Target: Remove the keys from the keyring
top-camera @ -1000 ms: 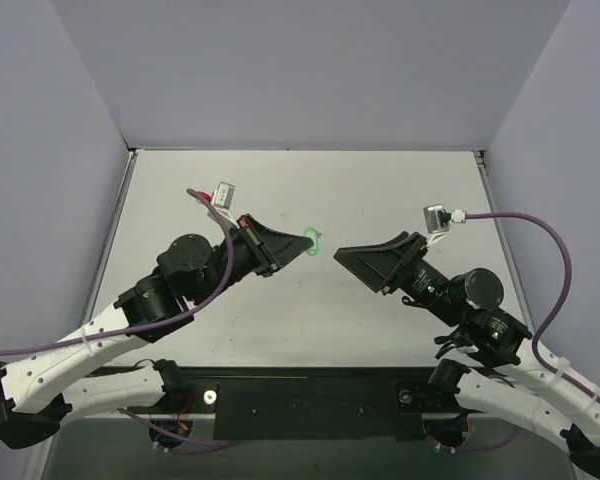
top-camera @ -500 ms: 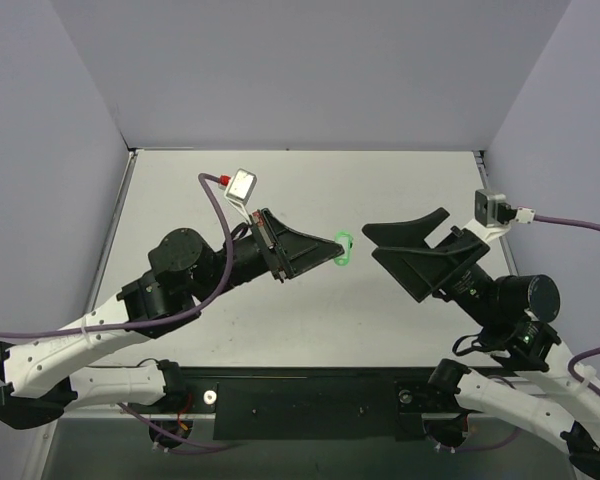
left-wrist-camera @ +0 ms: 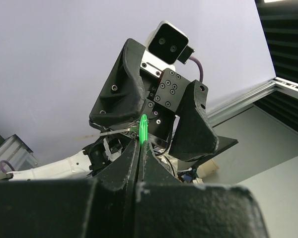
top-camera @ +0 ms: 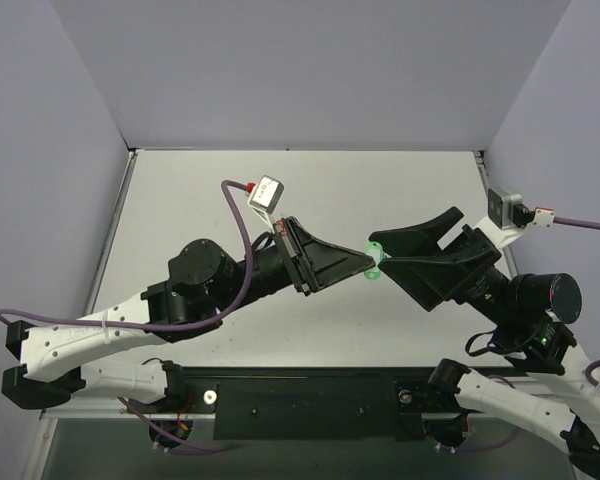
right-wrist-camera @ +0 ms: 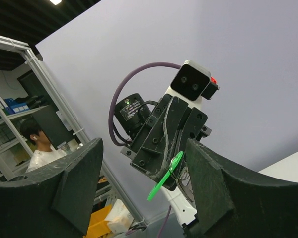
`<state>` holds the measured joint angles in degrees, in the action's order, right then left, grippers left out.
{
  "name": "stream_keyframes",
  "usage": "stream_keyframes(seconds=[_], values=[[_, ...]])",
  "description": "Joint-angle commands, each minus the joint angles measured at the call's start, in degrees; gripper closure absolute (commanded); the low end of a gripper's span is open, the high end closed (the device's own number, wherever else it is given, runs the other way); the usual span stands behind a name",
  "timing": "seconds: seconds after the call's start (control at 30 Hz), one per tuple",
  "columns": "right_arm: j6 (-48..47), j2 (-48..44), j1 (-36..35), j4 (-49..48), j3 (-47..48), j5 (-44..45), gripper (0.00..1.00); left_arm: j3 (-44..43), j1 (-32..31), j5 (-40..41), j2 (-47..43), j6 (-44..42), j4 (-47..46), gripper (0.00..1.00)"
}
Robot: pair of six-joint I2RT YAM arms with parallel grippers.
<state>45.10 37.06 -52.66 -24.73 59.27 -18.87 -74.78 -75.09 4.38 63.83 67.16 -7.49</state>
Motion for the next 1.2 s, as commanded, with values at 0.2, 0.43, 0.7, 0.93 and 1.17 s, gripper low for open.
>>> stream_keyframes(seconds=[0.2,0.43,0.7,0.93,1.17], values=[[-1.51,-2.69,-0.42,-2.08,0.06,-1.34,0.40,-0.72,-3.57,7.65,-0.29,4.38,-10.96,1.00],[-2.39,-2.35,-0.42,-1.99,-0.47,-1.52,0.40,0.78,-7.35,15.47,-0.81,7.46,-13.52,1.00],[-2.21,-0.94,-0.51,-2.17,0.41,-2.66,0.41,1.22,-12.88,24.17,-1.26,8.96,-14.05,1.00],[-2.91,-1.37,-0.51,-1.02,0.24,-2.31,0.46,3.24,-15.44,29.54,-2.31,11.06,-15.98,1.00],[-3.79,-1.11,-0.51,1.00,0.67,-2.40,0.49,3.94,-16.58,31.65,-2.31,12.56,-16.42,1.00]])
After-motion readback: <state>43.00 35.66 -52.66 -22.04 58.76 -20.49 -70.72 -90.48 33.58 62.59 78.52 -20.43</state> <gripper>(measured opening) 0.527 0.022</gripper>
